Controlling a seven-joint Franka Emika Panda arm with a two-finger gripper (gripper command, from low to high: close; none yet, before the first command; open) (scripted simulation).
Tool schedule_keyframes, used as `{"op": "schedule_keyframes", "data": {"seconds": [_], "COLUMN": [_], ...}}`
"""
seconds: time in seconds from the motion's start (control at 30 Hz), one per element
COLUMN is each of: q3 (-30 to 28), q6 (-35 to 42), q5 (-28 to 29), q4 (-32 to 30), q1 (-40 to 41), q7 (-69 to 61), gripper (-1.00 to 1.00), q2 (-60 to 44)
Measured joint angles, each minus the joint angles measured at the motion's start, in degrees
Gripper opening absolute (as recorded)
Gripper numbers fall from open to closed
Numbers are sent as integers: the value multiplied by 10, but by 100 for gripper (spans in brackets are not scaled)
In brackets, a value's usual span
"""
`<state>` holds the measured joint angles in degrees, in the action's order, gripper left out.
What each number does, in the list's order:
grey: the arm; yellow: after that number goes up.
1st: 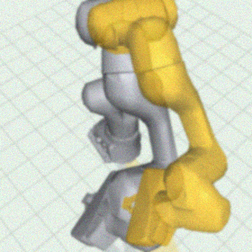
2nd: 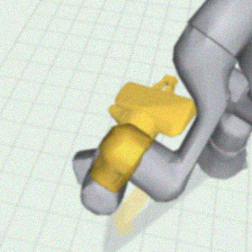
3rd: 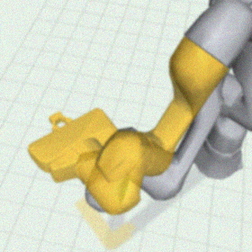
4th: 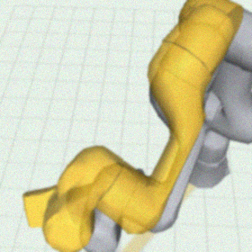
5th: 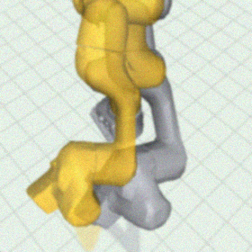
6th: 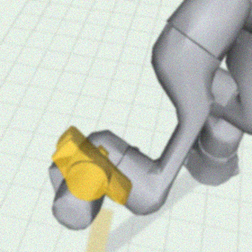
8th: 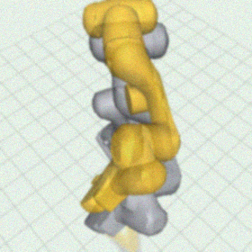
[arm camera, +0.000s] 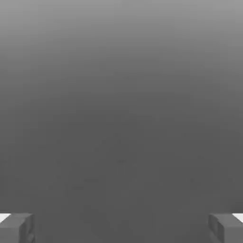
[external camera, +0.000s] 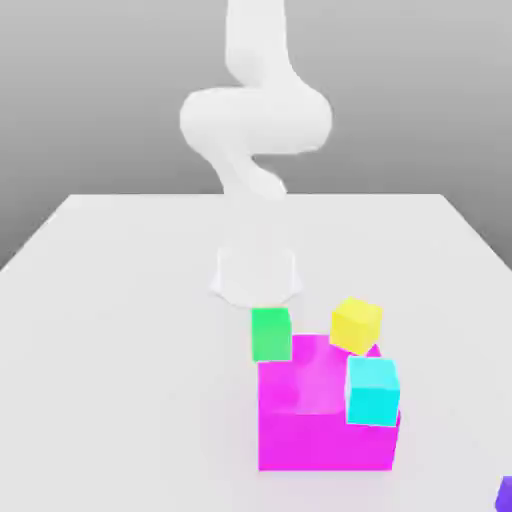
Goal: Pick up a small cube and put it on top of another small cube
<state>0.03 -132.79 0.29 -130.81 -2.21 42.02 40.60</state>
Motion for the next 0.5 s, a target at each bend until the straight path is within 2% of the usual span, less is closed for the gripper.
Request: {"op": "schedule_keyframes", "data": {"seconds": [0.5], "q3": [23], "q6": [-61], "q5": [4], "q4": [58], "q1": [-107], "q7": [-240], "gripper": [0], "q2": [-315]}}
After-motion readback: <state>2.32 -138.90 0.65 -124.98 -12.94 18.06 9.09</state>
